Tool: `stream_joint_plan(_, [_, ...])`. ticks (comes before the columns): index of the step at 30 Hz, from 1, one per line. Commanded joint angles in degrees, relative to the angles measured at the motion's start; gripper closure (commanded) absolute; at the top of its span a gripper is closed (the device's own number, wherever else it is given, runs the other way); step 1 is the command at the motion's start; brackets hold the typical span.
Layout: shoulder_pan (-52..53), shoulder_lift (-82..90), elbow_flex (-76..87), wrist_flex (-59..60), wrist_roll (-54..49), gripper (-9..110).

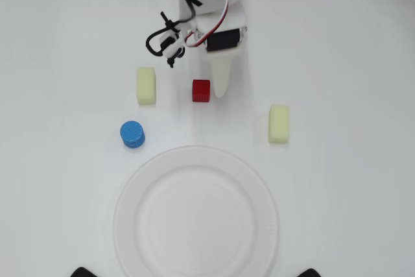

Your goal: Grasp a red block and put it in the dish.

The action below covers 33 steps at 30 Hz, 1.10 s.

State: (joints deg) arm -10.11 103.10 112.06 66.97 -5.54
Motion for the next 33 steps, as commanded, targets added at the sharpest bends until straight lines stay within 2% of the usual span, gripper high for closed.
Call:
stream_joint_plan(1, [0.62,-3.08,-4.39,-1.93,-0.79,76])
stream_joint_plan(8, [3.08,-6.50,-3.08,-3.60,-1.41,72])
stream_joint_plan(22, [4.04,-6.59,5.71,-11.25,-2.90,72])
stream_joint_plan(33, [4.75,-9.93,5.71,-14.77,-4.48,81])
